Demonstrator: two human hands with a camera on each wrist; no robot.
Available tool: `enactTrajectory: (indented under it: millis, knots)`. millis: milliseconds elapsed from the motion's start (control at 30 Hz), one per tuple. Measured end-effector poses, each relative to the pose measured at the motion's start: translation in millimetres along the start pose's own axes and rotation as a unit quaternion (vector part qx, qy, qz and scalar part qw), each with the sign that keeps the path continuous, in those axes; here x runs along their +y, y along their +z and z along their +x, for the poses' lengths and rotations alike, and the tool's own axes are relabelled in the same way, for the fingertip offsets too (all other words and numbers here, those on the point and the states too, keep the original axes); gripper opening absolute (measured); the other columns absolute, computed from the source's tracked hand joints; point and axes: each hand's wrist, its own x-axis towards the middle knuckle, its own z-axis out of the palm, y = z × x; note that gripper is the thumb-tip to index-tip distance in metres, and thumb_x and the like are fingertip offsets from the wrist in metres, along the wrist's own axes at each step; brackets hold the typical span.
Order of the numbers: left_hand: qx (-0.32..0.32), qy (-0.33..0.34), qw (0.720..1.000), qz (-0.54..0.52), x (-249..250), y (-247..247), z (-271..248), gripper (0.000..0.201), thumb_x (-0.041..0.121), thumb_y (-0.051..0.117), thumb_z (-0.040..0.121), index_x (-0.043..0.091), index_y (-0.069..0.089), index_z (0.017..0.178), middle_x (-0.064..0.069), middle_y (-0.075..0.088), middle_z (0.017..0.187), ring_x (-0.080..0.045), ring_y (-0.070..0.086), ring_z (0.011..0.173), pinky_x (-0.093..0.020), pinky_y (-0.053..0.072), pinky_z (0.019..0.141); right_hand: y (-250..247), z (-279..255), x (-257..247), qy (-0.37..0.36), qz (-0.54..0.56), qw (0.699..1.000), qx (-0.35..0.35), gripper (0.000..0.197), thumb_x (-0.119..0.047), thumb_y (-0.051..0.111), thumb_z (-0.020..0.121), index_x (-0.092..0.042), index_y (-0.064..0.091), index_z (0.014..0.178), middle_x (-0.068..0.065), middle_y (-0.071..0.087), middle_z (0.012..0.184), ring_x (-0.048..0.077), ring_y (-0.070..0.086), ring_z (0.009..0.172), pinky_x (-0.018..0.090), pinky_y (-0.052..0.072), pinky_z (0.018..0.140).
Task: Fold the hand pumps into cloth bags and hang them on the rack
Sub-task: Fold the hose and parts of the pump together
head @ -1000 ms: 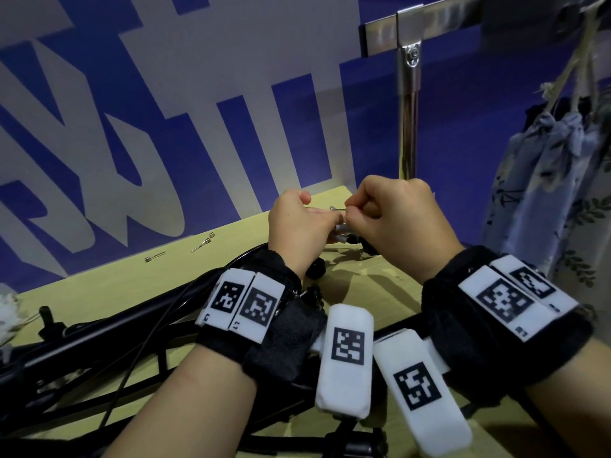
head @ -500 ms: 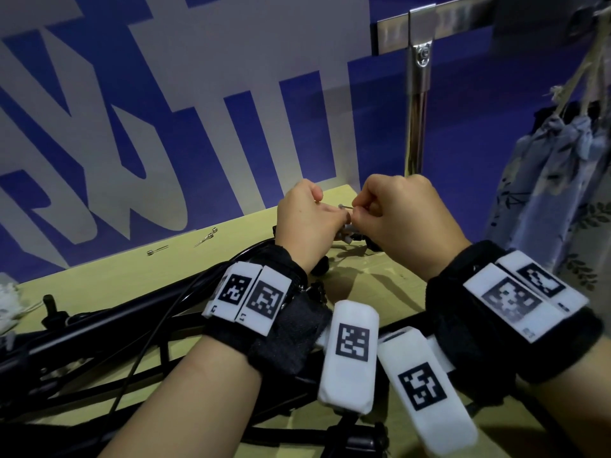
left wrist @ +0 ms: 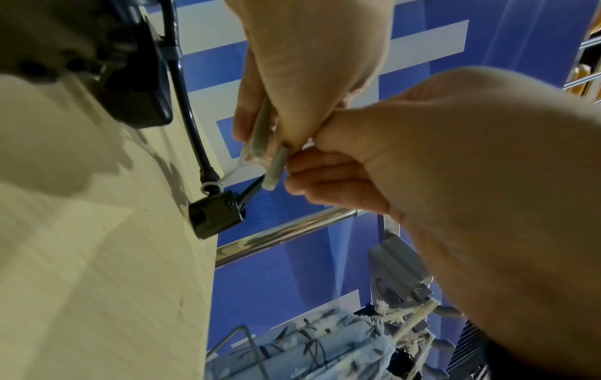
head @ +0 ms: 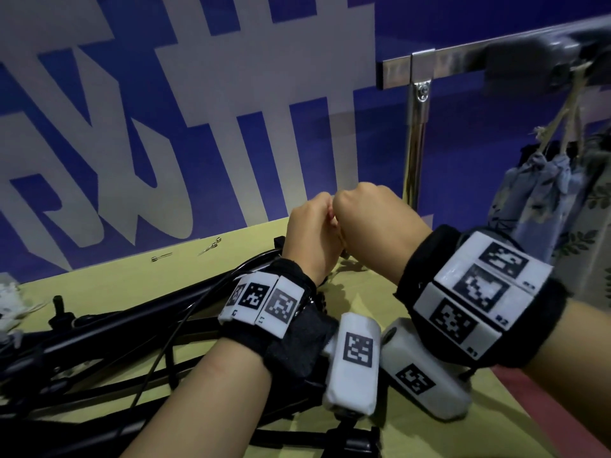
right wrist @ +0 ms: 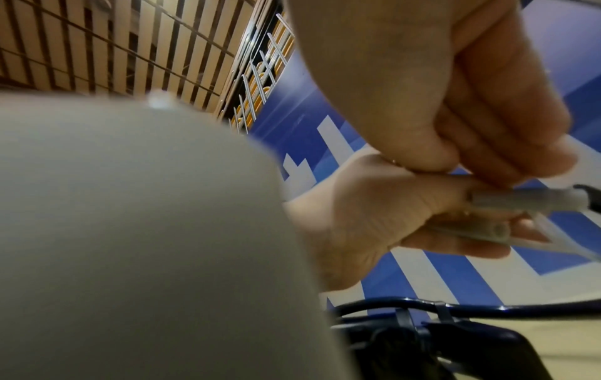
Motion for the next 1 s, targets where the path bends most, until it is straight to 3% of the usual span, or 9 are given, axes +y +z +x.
enactTrajectory:
  millis: [100,233,433,500,567,667,767,867,1000]
  knots:
    - [0.003,-0.011,1.0,-0.014,-2,1,0,0.038,-0.005,0.05,0.084,0.019,0.035,0.059,0.007,0.043,0.055,-0.019,0.04,0.061,-0.015,0.032,0.05,-1,-1,-3,0.009,0.004,1.0,-0.007,0.023,0.001,0.039,0.094,-0.005,0.06,0.102,0.003,0.036,0.075,0.02,0.041,0.075,0.029,0.037,0.068]
    - [0.022,-0.031,0.999,-0.025,-1,0,0,0.012,-0.004,0.05,0.083,-0.001,0.052,0.072,-0.009,0.055,0.064,-0.021,0.043,0.063,-0.022,0.033,0.052,-2,-2,-4,0.033,0.011,0.999,0.0,0.018,-0.001,0.041,0.094,-0.004,0.057,0.102,0.002,0.035,0.072,0.022,0.046,0.077,0.03,0.037,0.067]
    - [0.016,0.003,0.999,-0.032,0,1,-2,0.022,-0.006,0.051,0.082,0.007,0.048,0.066,-0.003,0.049,0.059,-0.022,0.044,0.062,-0.021,0.028,0.049,1,-1,-5,0.051,0.033,0.998,0.01,0.021,-0.001,0.04,0.094,-0.004,0.059,0.102,0.01,0.059,0.098,0.027,0.059,0.092,0.03,0.039,0.069]
    - [0.017,-0.011,0.999,-0.047,3,-1,-3,0.022,-0.007,0.05,0.081,0.007,0.046,0.065,-0.003,0.048,0.058,-0.022,0.041,0.06,-0.022,0.026,0.047,1,-1,-3,0.046,0.03,0.998,0.01,0.02,-0.002,0.042,0.094,-0.005,0.058,0.103,0.009,0.058,0.096,0.027,0.059,0.093,0.03,0.039,0.069]
    - [0.019,-0.061,0.993,-0.095,7,-3,-3,0.025,-0.009,0.048,0.08,0.009,0.04,0.065,-0.004,0.042,0.056,-0.02,0.033,0.055,-0.021,0.024,0.044,1,-1,0,0.037,0.021,0.999,0.013,0.016,-0.004,0.042,0.095,-0.005,0.054,0.105,0.004,0.047,0.082,0.026,0.055,0.086,0.028,0.036,0.064]
    - [-0.007,-0.217,0.946,-0.241,13,-5,-3,0.019,-0.003,0.053,0.08,0.011,0.041,0.083,0.003,0.043,0.061,-0.013,0.037,0.055,-0.017,0.034,0.053,1,-2,8,0.038,0.024,0.998,0.035,0.011,-0.008,0.042,0.095,-0.007,0.05,0.102,-0.001,0.037,0.069,0.026,0.05,0.078,0.029,0.03,0.057]
    - [-0.043,-0.304,0.884,-0.352,13,-5,-4,0.023,0.007,0.062,0.082,0.006,0.056,0.104,-0.001,0.059,0.072,-0.015,0.057,0.071,-0.028,0.039,0.072,0,-4,17,0.028,0.037,0.997,0.054,0.015,-0.016,0.044,0.096,-0.006,0.051,0.106,0.007,0.054,0.085,0.029,0.056,0.086,0.031,0.035,0.065]
    - [-0.067,-0.322,0.864,-0.38,13,-7,-4,0.019,0.014,0.059,0.088,0.006,0.069,0.102,-0.001,0.066,0.073,-0.008,0.061,0.065,-0.03,0.039,0.081,-1,-4,20,0.009,0.03,0.998,0.05,0.018,-0.018,0.041,0.098,-0.007,0.051,0.109,0.011,0.061,0.095,0.03,0.058,0.088,0.034,0.043,0.07]
    - [-0.075,-0.359,0.839,-0.401,13,-8,-4,0.01,0.015,0.062,0.086,0.011,0.071,0.087,-0.002,0.069,0.077,-0.011,0.065,0.072,-0.035,0.041,0.082,-1,-3,23,-0.013,0.014,0.999,0.039,0.021,-0.019,0.039,0.1,-0.007,0.051,0.11,0.011,0.063,0.096,0.029,0.059,0.086,0.036,0.048,0.075]
